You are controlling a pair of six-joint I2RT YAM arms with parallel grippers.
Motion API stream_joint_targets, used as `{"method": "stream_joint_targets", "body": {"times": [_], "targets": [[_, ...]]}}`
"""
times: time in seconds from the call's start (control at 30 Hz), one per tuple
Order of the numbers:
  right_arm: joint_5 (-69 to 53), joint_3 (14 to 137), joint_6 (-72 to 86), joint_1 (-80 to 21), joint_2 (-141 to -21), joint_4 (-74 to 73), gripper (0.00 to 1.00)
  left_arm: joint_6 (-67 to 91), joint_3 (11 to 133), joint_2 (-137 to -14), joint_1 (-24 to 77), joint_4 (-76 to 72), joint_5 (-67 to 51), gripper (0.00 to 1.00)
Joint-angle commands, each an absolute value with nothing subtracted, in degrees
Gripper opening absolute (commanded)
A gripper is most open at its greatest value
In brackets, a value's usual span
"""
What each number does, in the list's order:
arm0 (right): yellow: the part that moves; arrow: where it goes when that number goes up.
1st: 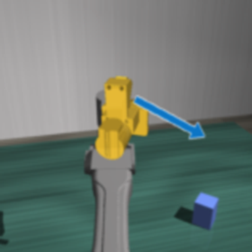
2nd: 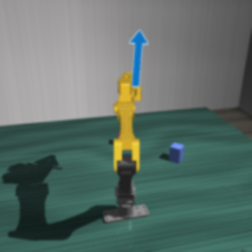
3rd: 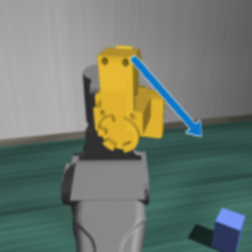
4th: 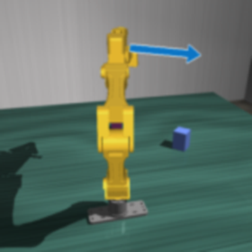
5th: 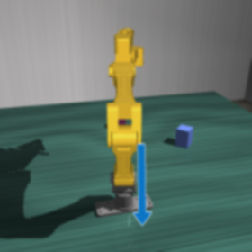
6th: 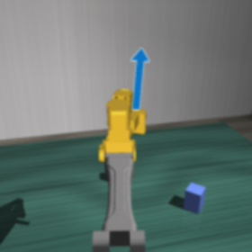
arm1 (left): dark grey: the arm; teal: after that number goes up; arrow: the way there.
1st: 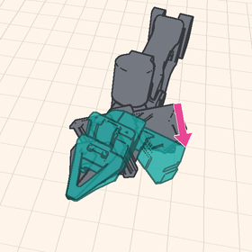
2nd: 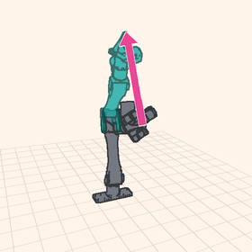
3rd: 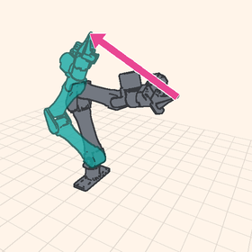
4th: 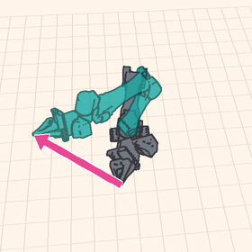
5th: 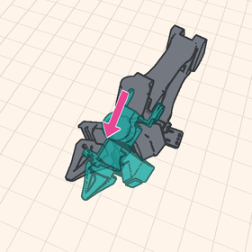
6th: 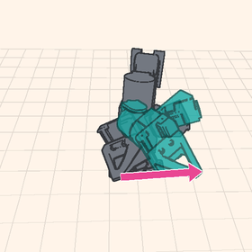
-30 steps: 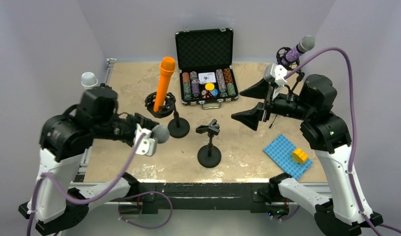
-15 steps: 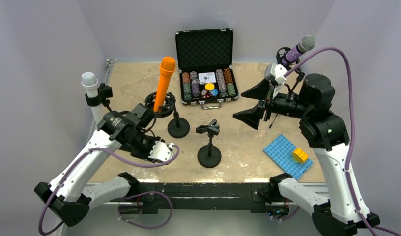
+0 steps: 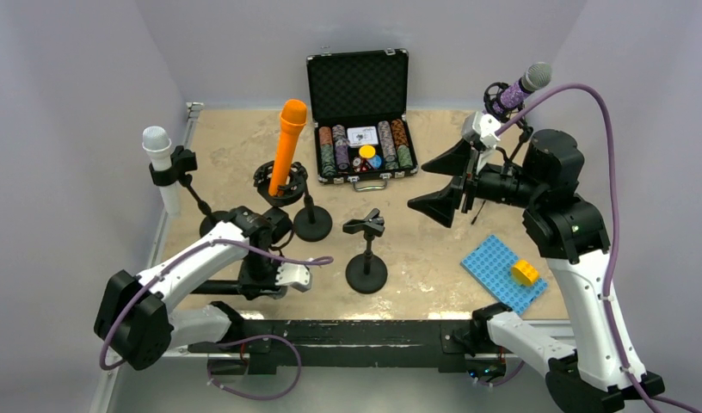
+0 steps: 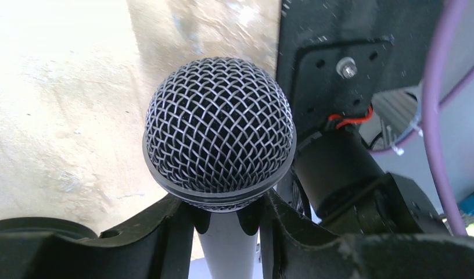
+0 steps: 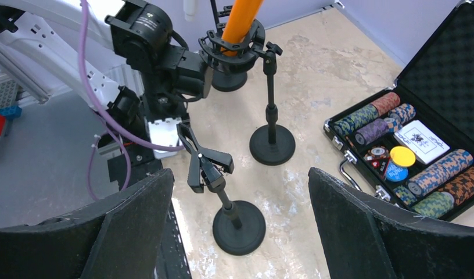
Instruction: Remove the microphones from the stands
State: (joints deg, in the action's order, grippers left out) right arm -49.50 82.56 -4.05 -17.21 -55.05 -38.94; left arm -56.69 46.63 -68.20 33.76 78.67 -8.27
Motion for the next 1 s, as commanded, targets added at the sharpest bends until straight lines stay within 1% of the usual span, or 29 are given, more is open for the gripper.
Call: {"method": "stream_joint_targets", "body": {"times": [0.0, 0.17, 0.4, 0.6, 0.67, 0.7, 0.73, 0.83, 0.9, 0.97], "targets": [[-50.91, 81.87, -4.20, -16.92, -53.72, -37.42, 0.90, -48.71, 46.04, -71.25, 33.58, 70.63, -9.10, 0.02], [-50.80, 80.44, -4.61, -16.57, -52.65, -37.45, 0.90, -47.89, 44.43, -74.29, 33.63, 66.10, -7.91, 0.03], [-50.71, 79.13, -5.07, -16.01, -51.90, -37.21, 0.89, -48.81, 43.64, -76.62, 33.57, 65.86, -8.69, 0.04], [-50.72, 78.54, -5.10, -15.82, -51.83, -37.08, 0.89, -47.63, 43.92, -79.83, 33.59, 65.75, -5.48, 0.04], [-50.71, 78.40, -5.31, -15.71, -51.73, -37.09, 0.89, -46.74, 44.03, -80.46, 33.62, 66.01, -5.68, 0.08], [-50.65, 78.36, -5.36, -15.73, -51.64, -37.09, 0.89, -46.66, 44.08, -80.57, 33.60, 66.38, -6.46, 0.14], [-50.53, 78.25, -5.49, -15.66, -51.66, -37.09, 0.89, -46.86, 44.07, -80.57, 33.58, 66.90, -7.39, 0.18], [-50.52, 77.80, -5.53, -15.56, -51.49, -37.00, 0.89, -47.47, 43.84, -80.42, 33.59, 66.96, -8.22, 0.22], [-50.49, 77.62, -5.54, -15.57, -51.47, -36.92, 0.89, -47.84, 43.85, -80.50, 33.59, 67.09, -8.48, 0.26], [-50.51, 77.58, -5.58, -15.51, -51.46, -36.96, 0.89, -49.05, 44.00, -80.74, 33.61, 67.89, -9.51, 0.32]]}}
